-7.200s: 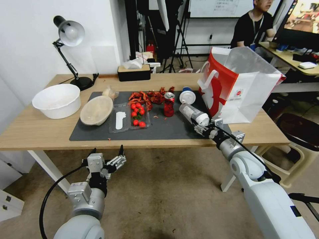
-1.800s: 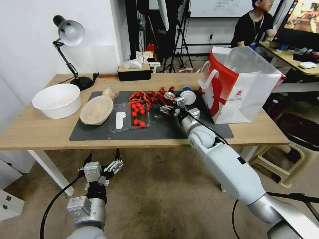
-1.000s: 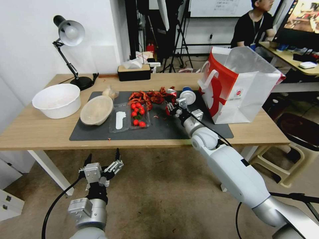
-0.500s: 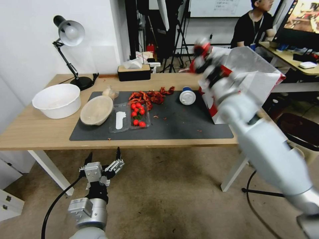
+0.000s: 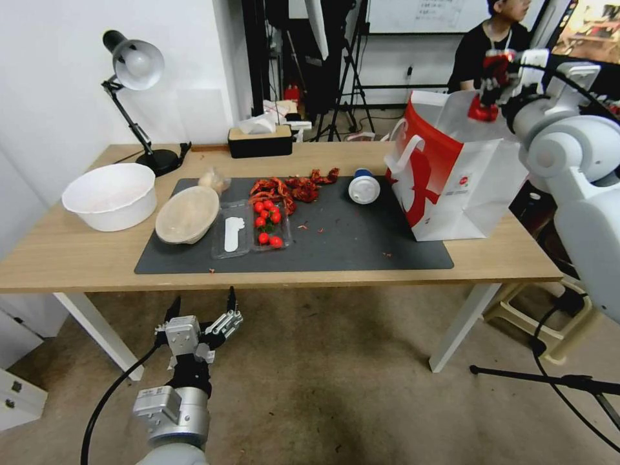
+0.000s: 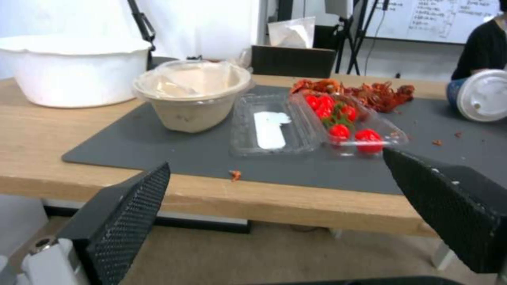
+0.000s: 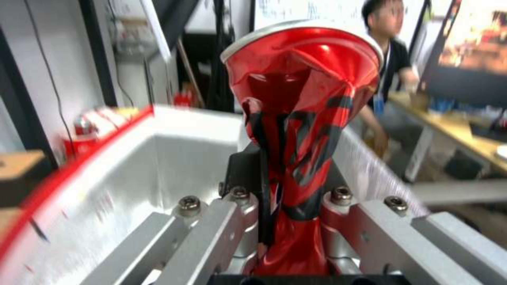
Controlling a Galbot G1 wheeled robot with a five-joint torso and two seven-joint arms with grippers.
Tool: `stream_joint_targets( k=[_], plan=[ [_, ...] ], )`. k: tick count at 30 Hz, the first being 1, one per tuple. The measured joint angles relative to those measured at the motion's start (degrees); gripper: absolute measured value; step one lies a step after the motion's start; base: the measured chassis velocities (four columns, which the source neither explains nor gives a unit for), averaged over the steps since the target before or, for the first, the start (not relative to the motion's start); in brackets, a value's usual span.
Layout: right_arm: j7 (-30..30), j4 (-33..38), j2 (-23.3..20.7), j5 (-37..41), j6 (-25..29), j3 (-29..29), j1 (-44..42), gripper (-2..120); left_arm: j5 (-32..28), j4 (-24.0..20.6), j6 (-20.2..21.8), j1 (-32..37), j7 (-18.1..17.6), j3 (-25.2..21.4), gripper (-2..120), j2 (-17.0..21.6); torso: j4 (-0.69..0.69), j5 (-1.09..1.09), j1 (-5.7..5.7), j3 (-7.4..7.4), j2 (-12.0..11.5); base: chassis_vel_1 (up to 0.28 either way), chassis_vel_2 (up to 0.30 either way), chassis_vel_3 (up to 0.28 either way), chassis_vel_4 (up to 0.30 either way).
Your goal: Pick up the trash from the table and place it into the takeout bag.
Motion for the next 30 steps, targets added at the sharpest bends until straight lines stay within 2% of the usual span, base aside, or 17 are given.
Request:
stream_joint_targets(
  k=[6,9,12,14,16,18,20,22,23,25,26,29,30],
  plan=[
    [3.3,-1.9,1.2,2.9,-4.5,-2.3,1.9,7,0.0,0.0,0.3,0.2,0.3,0.1,100,0.1,0.02,-0.01,0.0,0.0,0.0,0.0,0.0,0.0,0.0],
    [3.9,-1.9,1.4,3.6,-4.8,-2.9,2.3,7,-0.1,-0.1,0.3,0.3,0.7,0.0,100,0.2,0.02,-0.02,0.01,0.0,0.0,0.0,0.0,0.0,0.0],
    [4.4,-1.8,1.6,3.5,-4.8,-3.4,2.4,12,-0.1,-0.5,1.1,0.5,1.4,-0.1,100,0.4,0.01,-0.01,0.01,0.0,0.0,0.0,0.0,0.0,0.0],
    [5.3,-1.8,1.7,3.6,-4.8,-3.7,2.4,24,-0.1,-0.9,1.6,0.5,1.4,-0.1,100,0.4,0.0,-0.01,0.0,0.0,0.0,0.0,0.0,0.0,0.0],
    [5.6,-1.8,1.6,3.7,-4.8,-3.8,2.4,28,-0.1,-1.0,1.7,0.4,1.4,-0.1,100,0.3,0.0,-0.01,0.01,0.0,0.0,0.0,0.0,0.0,0.0],
    [6.5,-1.8,1.5,4.4,-4.7,-4.1,2.2,38,0.2,-1.2,1.7,0.4,1.7,-0.1,100,0.2,0.0,-0.01,0.0,0.0,0.0,0.0,0.0,0.0,0.0],
    [6.6,-1.8,1.4,4.5,-4.7,-4.2,2.0,42,0.3,-1.3,1.7,0.5,1.8,0.0,100,0.2,0.0,-0.01,0.01,0.0,0.0,0.0,0.0,0.0,0.0],
    [6.8,-1.5,1.2,4.7,-4.6,-4.3,1.7,52,0.6,-1.8,1.7,0.8,2.3,0.1,100,0.3,0.0,-0.01,0.0,0.0,0.0,0.0,0.0,0.0,0.0],
    [6.8,-1.5,1.2,4.7,-4.6,-4.3,1.7,52,0.6,-1.8,1.7,0.8,2.3,0.1,100,0.3,0.0,-0.01,0.0,0.0,0.0,0.0,0.0,0.0,0.0],
    [6.9,-1.1,0.9,4.7,-4.5,-4.4,1.5,64,0.6,-2.2,1.7,0.9,2.4,0.0,100,0.3,0.0,-0.01,0.0,0.0,0.0,0.0,0.0,0.0,0.0],
    [6.9,-1.1,0.9,4.7,-4.5,-4.4,1.5,64,0.6,-2.2,1.7,0.9,2.4,0.0,100,0.3,0.0,-0.01,0.0,0.0,0.0,0.0,0.0,0.0,0.0],
    [6.8,-0.8,0.6,4.5,-4.5,-4.5,1.2,78,0.6,-2.2,1.6,1.1,2.4,0.0,100,0.3,0.0,-0.01,0.01,0.0,0.0,0.0,0.0,0.0,0.0],
    [6.8,-0.8,0.6,4.5,-4.5,-4.5,1.2,78,0.6,-2.2,1.6,1.1,2.4,0.0,100,0.3,0.0,-0.01,0.01,0.0,0.0,0.0,0.0,0.0,0.0]
  ],
)
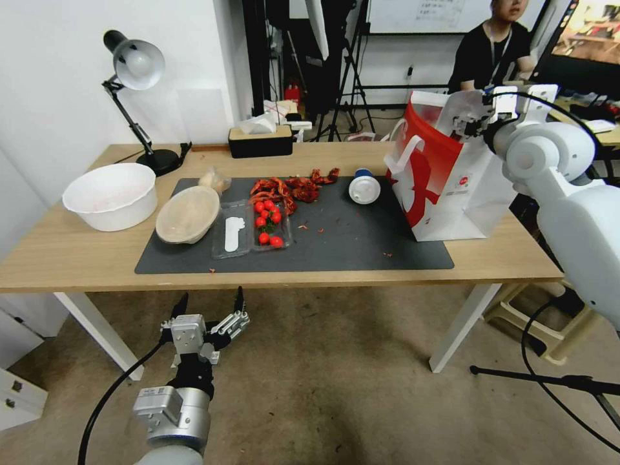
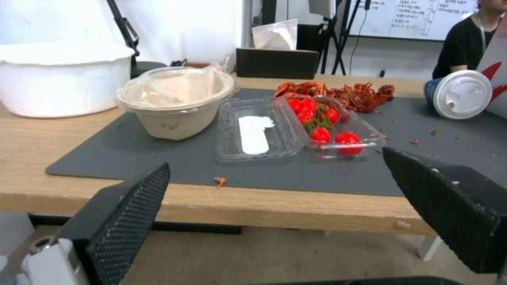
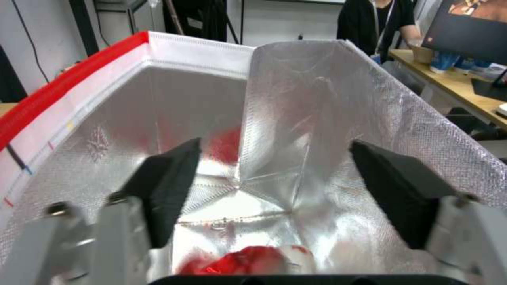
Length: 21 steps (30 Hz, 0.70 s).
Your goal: Pick up the trash from the table and place it into the takeout bag.
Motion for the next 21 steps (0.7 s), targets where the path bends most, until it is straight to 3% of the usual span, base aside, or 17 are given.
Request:
stream_joint_targets(
  k=[2,5,14,21],
  plan=[
    [0.0,0.2,-0.1,-0.1,0.0,0.0,-0.2,90,0.0,0.0,-0.1,0.1,0.0,0.0,100,-0.1,0.0,0.0,0.0,0.0,0.0,0.0,0.0,0.0,0.0],
    [0.0,0.6,-0.2,-0.1,0.1,0.2,-0.5,98,0.0,-0.2,-0.1,0.1,0.0,0.1,100,-0.1,0.0,0.0,0.0,0.0,0.0,0.0,0.0,0.0,0.0],
    [-0.1,3.7,-0.8,0.4,0.5,2.4,-2.7,100,-0.1,-0.2,-0.2,-0.1,0.0,-0.1,100,-0.2,0.01,0.0,0.0,0.0,0.0,0.0,0.0,0.0,0.0],
    [-1.9,15.3,-3.6,0.9,8.9,6.9,-10.3,100,-0.1,0.1,-1.0,-0.2,0.4,-0.2,100,-0.3,0.0,0.0,0.0,0.0,0.0,0.0,0.0,0.0,0.0]
  ],
)
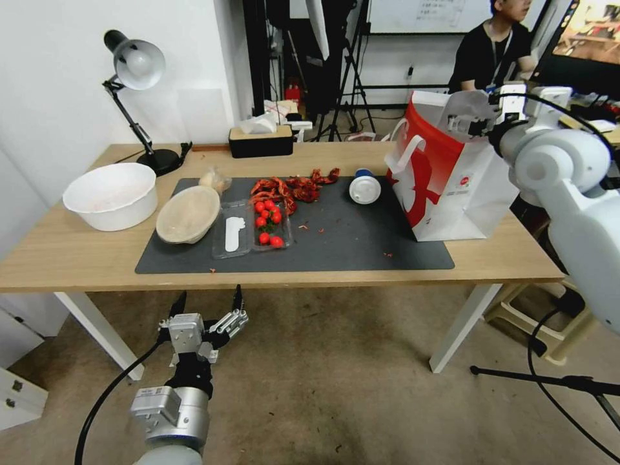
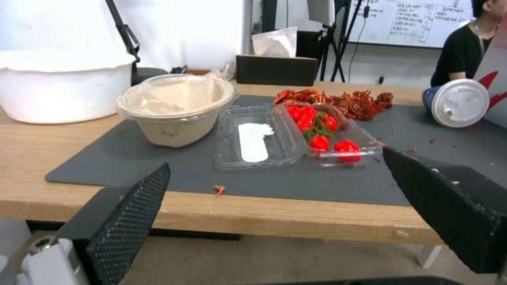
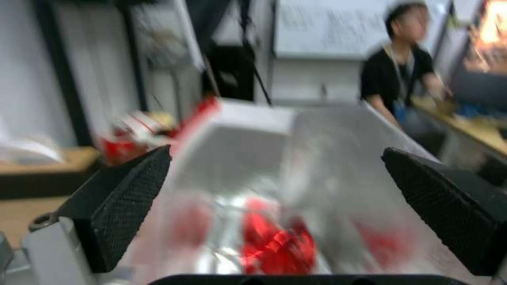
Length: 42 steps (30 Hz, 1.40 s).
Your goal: Pick up the trash from the table and place it into the takeout bag.
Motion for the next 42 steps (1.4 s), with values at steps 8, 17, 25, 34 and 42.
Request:
stream_joint_targets(
  k=[8,17,25,34,42],
  plan=[
    [-3.0,11.5,-3.4,-8.6,18.4,4.5,-18.0,100,-0.1,1.0,-0.8,-0.1,0.3,0.0,100,-0.1,0.0,0.0,0.0,-0.01,0.0,0.0,0.0,0.0,0.0],
    [-4.8,14.7,-0.6,-20.8,32.5,6.1,-33.3,100,-0.2,1.1,-0.9,-0.3,0.4,0.1,100,-0.3,0.02,-0.02,0.0,-0.01,0.0,0.0,0.0,0.0,0.0],
    [-11.2,13.4,8.2,-27.7,44.1,7.9,-49.8,100,-0.5,1.4,-1.8,0.3,0.8,-0.5,100,-0.2,0.0,-0.02,-0.01,0.0,0.0,0.0,0.0,0.0,0.0],
    [-17.0,10.9,17.1,-32.3,50.9,7.3,-63.1,100,-0.5,2.2,-1.8,0.3,1.0,-0.4,100,-0.2,0.0,0.0,0.0,0.0,0.0,0.0,0.0,0.0,0.0],
    [-18.8,9.9,19.1,-33.2,52.5,6.4,-65.9,100,-0.3,2.5,-2.2,0.5,1.0,-0.1,100,-0.2,0.0,0.0,0.0,0.0,0.0,0.0,0.0,0.0,0.0]
  ],
)
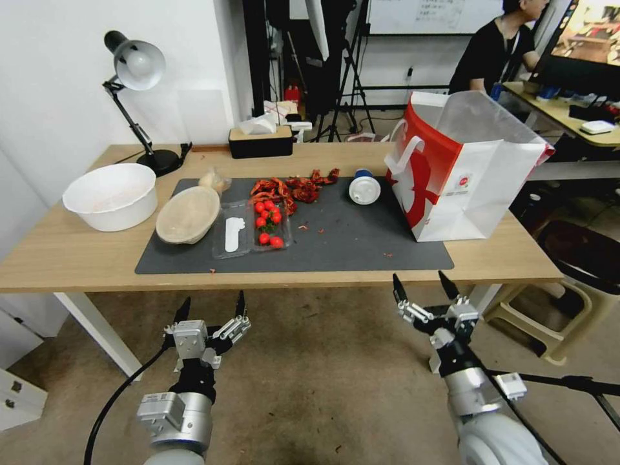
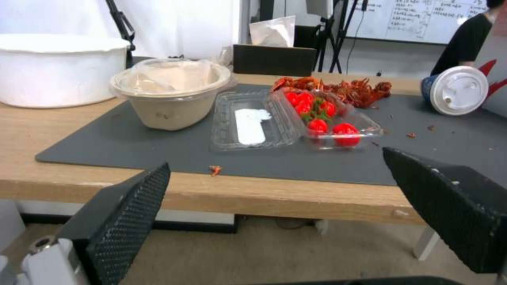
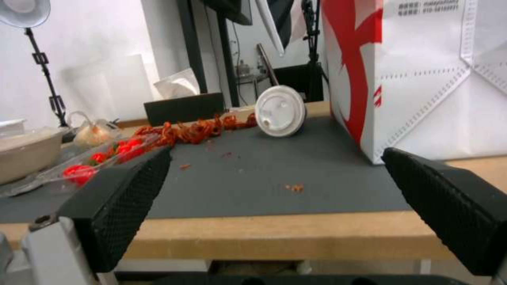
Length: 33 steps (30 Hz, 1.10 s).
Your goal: Pick up the trash from the table and place it into the takeout bag.
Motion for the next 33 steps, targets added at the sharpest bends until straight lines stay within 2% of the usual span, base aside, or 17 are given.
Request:
stream_joint_targets(
  k=[14,20,21,23,24,33],
  plan=[
    [-0.4,-1.1,0.5,-1.5,-0.1,-1.6,0.6,100,0.0,-0.3,-0.1,0.0,-0.1,-0.1,100,0.2,0.0,0.0,0.0,0.0,0.0,0.0,0.0,0.0,0.0],
    [0.0,-1.4,0.3,-1.6,-1.7,-2.5,3.8,100,0.0,-0.3,-0.2,-0.1,-0.1,-0.2,100,0.1,0.01,0.01,0.0,0.0,0.0,0.0,0.0,0.0,0.0],
    [0.7,-1.9,-0.1,-1.2,-2.7,-3.5,5.2,100,0.0,-0.3,-0.3,-0.1,-0.2,-0.2,100,0.1,-0.04,-0.02,0.0,0.0,0.0,0.0,0.0,0.0,0.0],
    [1.3,-2.5,-0.3,-0.9,-3.9,-4.6,7.3,100,0.1,-0.2,-0.3,-0.1,-0.2,-0.2,100,0.0,-0.03,0.02,0.0,0.01,0.0,0.0,0.0,0.0,0.0],
    [2.0,-3.1,-0.6,-0.5,-4.9,-5.4,9.7,100,0.2,-0.1,-0.2,-0.1,-0.1,-0.2,100,0.0,0.02,0.01,0.0,0.0,0.0,0.0,0.0,0.0,0.0],
    [3.8,-8.7,-0.5,3.3,-9.7,-10.4,23.1,100,0.8,0.2,-0.2,-0.2,-0.1,0.2,100,-0.2,0.0,-0.01,0.0,0.01,0.0,0.0,0.0,0.0,0.0]
  ],
)
